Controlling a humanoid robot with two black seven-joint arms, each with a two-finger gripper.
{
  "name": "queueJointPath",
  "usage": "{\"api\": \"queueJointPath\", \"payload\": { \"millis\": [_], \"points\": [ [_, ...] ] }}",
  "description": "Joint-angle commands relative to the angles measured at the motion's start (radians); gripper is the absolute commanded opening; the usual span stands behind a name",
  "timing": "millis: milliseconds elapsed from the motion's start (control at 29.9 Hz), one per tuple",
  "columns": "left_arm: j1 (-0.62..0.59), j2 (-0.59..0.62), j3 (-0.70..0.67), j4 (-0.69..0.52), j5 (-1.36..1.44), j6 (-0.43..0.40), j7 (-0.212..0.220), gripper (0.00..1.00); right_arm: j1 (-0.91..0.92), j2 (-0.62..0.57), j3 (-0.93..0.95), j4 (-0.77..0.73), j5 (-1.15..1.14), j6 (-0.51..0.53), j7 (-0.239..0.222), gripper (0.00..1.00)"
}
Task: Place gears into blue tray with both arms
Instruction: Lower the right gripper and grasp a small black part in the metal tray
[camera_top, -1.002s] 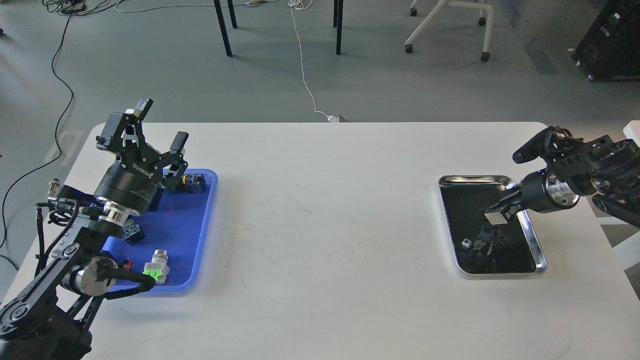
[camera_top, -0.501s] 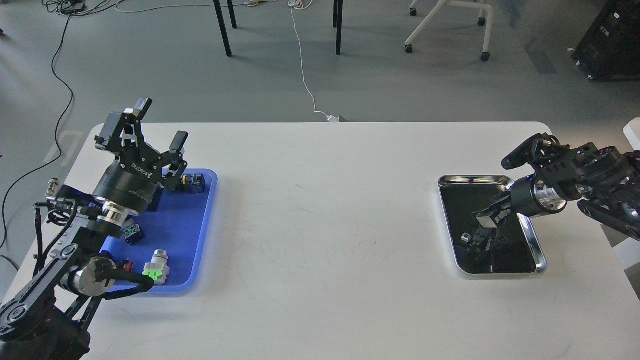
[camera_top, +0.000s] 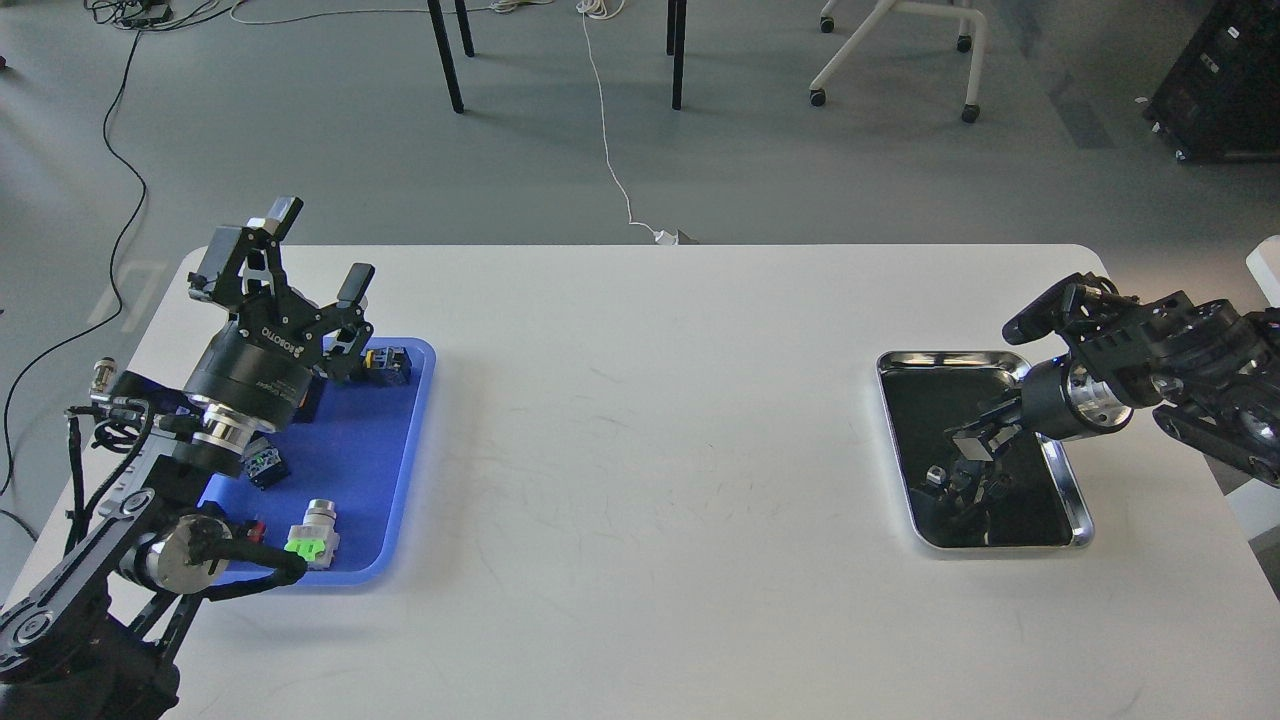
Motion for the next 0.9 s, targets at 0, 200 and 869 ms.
{"api": "queueJointPath", "payload": {
  "millis": [0, 200, 869],
  "points": [
    [-0.001, 0.0, 0.0, 0.0, 0.0, -0.002, 0.0, 0.98, 0.0, 0.0, 0.0, 0.0, 0.0, 0.0, 0.0, 0.51],
    [-0.001, 0.0, 0.0, 0.0, 0.0, -0.002, 0.0, 0.99, -0.002, 0.0, -0.006, 0.0, 0.0, 0.0, 0.0, 0.38],
    [-0.001, 0.002, -0.002, 0.0, 0.0, -0.005, 0.0, 0.99, -0.003, -0.003, -0.017, 0.0, 0.0, 0.0, 0.0, 0.17]
  ]
}}
